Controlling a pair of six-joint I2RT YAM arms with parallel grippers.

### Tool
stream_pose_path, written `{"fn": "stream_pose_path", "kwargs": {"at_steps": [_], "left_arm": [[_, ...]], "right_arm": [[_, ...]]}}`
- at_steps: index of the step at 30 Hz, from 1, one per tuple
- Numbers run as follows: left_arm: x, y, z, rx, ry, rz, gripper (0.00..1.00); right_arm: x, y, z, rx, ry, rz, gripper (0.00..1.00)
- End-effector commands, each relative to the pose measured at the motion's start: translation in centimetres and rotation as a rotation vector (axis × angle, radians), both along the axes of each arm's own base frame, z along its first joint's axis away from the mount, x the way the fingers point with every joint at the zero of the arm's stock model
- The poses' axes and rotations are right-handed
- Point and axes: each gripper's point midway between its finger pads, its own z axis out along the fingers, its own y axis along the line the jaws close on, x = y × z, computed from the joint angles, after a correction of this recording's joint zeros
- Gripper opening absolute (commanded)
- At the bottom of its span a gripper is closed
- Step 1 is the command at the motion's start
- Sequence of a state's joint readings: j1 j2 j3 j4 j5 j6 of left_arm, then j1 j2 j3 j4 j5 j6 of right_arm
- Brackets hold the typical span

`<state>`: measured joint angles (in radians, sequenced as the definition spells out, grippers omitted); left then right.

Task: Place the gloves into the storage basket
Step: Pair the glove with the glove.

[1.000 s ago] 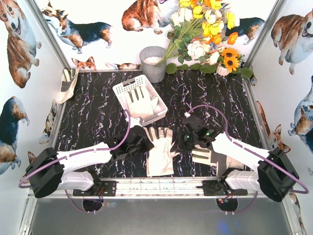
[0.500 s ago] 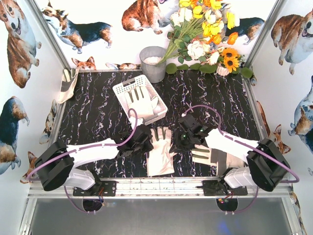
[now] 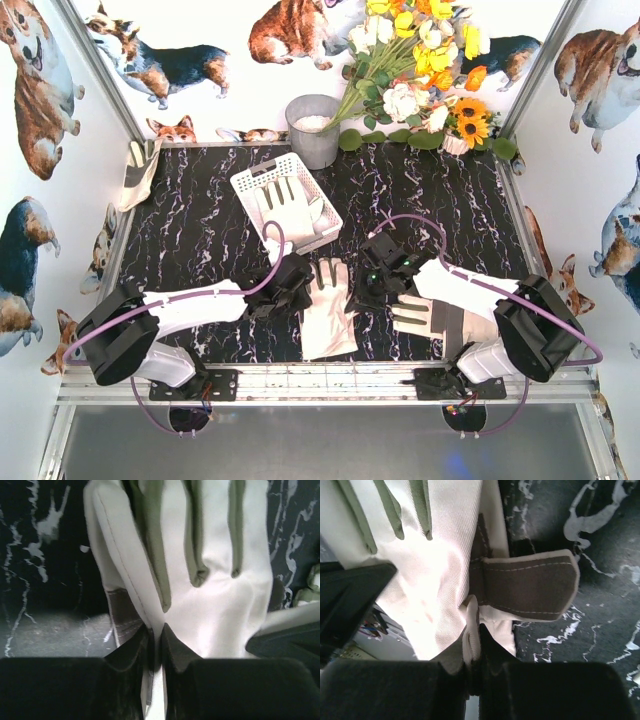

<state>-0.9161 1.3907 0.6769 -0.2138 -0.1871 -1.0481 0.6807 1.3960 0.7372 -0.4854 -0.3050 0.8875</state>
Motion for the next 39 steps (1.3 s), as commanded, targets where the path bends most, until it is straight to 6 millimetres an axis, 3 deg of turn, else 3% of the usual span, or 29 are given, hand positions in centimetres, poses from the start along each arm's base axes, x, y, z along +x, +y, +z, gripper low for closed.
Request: {"fn": "stream_pose_path", "kwargs": {"at_steps": [1,4,11,16,19,26,30,39], "left_arm": [[1.0,3.8,-1.7,0.144,0.000,0.083,0.10],[1.1,3.8,-1.7,0.139,-0.005,0.082,0.15],[1.2,3.6,-1.7,0.134,-0.006,0.075,0.15],[1.3,3.5,-1.4,0.119,-0.018,0.073,0.18],[1.4,2.7,-0.8,0.061,-0.043,0.060,0.27],[1.3,2.6,0.4,-0.013,-0.075,0.084,0.29],[1.6,1.8,1.2,-0.111,-0.107,0.089,0.39],[1.6,1.2,-0.4,-0.208,-0.034,0.079,0.40]], "right_arm": [[-1.4,-2.0,-0.6,-0.097,0.040,0.030,0.00],[-1.3,-1.9,-0.6,-0.092,0.035,0.034,0.01],[-1.0,-1.5,-0.1,-0.070,0.011,0.041,0.21],[-0.9,-1.5,0.2,-0.061,-0.004,0.039,0.27],[-0.8,-1.5,0.3,-0.058,-0.008,0.037,0.30],[-0.6,-1.2,0.8,-0.037,-0.022,0.030,0.36],[-0.5,-0.7,1.2,-0.010,-0.030,0.022,0.39],[-0.1,-0.2,1.3,0.017,-0.035,0.015,0.48]]}}
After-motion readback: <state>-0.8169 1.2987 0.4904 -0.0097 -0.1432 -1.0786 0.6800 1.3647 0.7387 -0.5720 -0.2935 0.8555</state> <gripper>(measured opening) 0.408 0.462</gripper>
